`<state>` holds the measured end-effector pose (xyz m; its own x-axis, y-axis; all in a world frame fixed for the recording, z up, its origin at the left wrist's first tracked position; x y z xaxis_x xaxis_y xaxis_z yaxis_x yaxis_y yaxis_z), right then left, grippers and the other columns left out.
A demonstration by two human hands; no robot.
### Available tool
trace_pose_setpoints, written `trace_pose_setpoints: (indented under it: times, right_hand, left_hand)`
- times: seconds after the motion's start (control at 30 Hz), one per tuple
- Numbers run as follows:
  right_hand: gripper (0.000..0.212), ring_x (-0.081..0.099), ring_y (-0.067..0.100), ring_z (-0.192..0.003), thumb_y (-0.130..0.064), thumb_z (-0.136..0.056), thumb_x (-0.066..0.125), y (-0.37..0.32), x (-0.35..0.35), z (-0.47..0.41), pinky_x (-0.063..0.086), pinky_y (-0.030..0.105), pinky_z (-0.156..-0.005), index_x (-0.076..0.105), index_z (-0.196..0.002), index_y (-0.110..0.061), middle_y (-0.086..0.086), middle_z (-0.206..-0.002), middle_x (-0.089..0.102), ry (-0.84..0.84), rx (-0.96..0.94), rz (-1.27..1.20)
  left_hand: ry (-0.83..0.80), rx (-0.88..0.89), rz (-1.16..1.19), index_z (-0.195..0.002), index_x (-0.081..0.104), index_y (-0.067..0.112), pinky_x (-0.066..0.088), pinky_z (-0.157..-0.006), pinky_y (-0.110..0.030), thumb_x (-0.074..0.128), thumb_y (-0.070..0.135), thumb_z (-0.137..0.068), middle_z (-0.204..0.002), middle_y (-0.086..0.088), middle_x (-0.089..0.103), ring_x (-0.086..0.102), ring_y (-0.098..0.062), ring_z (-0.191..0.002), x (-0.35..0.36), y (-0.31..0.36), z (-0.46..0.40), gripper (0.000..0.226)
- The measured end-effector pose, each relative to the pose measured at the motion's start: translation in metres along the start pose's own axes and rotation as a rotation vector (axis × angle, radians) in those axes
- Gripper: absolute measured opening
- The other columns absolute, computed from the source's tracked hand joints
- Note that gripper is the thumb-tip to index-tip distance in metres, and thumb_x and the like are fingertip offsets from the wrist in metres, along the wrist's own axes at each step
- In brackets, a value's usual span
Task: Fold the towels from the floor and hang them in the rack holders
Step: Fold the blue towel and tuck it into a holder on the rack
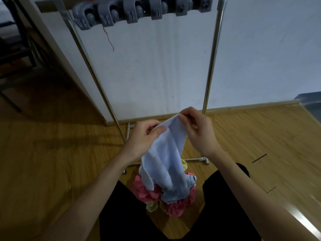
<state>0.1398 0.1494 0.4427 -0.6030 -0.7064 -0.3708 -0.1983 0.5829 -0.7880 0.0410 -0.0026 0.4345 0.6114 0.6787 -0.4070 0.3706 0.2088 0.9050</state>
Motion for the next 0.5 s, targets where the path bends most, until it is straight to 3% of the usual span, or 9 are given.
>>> trace_pose_setpoints:
  times: [0.07, 0.13, 0.33, 0.43, 0.5]
  right_hand:
    - [0.011, 0.048, 0.004, -0.059, -0.012, -0.096, 0.052, -0.003, 0.0, -0.006, 0.035, 0.01, -0.057, 0.054, -0.085, -0.012, -0.012, -0.066, 0.052, -0.005, -0.023, 0.001]
    - [0.012, 0.046, 0.006, -0.058, -0.012, -0.097, 0.05, -0.004, 0.002, -0.009, 0.034, 0.012, -0.055, 0.051, -0.085, -0.009, -0.008, -0.065, 0.049, -0.004, -0.034, 0.003]
    - [0.015, 0.04, 0.006, -0.054, -0.013, -0.097, 0.05, 0.004, -0.007, -0.015, 0.033, 0.016, -0.05, 0.049, -0.082, -0.01, -0.005, -0.063, 0.045, 0.109, 0.022, -0.009]
    - [0.016, 0.042, 0.003, -0.055, -0.012, -0.096, 0.052, 0.012, -0.006, -0.013, 0.032, 0.012, -0.051, 0.05, -0.08, -0.01, -0.007, -0.063, 0.047, 0.115, 0.08, -0.002]
    - [0.016, 0.043, 0.001, -0.054, -0.012, -0.095, 0.053, 0.018, -0.006, -0.011, 0.033, 0.011, -0.051, 0.053, -0.08, -0.006, -0.008, -0.063, 0.048, 0.128, 0.141, -0.014]
  left_hand:
    - [-0.052, -0.008, -0.025, -0.081, 0.065, 0.005, 0.043, -0.056, -0.032, 0.062, 0.035, -0.088, -0.071, -0.019, 0.06, 0.055, -0.019, -0.061, 0.002, -0.008, 0.007, 0.031]
    - [-0.079, -0.052, -0.053, -0.081, 0.063, 0.001, 0.043, -0.056, -0.042, 0.059, 0.045, -0.086, -0.073, -0.022, 0.059, 0.056, -0.029, -0.063, 0.003, -0.018, 0.016, 0.045]
    - [-0.096, -0.102, -0.186, -0.07, 0.059, 0.008, 0.037, -0.056, -0.02, 0.061, 0.022, -0.092, -0.058, 0.007, 0.051, 0.047, -0.001, -0.057, -0.009, -0.047, 0.038, 0.026]
    - [-0.058, -0.081, -0.237, -0.1, 0.064, 0.013, 0.049, -0.061, -0.025, 0.059, 0.021, -0.093, -0.075, 0.002, 0.065, 0.06, -0.004, -0.067, -0.015, -0.045, 0.038, 0.012]
    - [-0.03, -0.064, -0.183, -0.117, 0.052, 0.027, 0.043, -0.05, -0.027, 0.055, 0.018, -0.095, -0.066, -0.008, 0.06, 0.058, -0.021, -0.056, -0.017, -0.036, 0.035, 0.023]
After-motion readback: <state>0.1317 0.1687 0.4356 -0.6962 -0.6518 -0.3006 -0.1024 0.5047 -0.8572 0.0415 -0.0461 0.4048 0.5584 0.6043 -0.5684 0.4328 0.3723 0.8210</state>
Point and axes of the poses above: each hand's wrist, its own z-axis away from the middle knuckle, its own x-axis out of the palm, y = z × x, the point moved 2 cm from there along -z, towards the middle knuckle
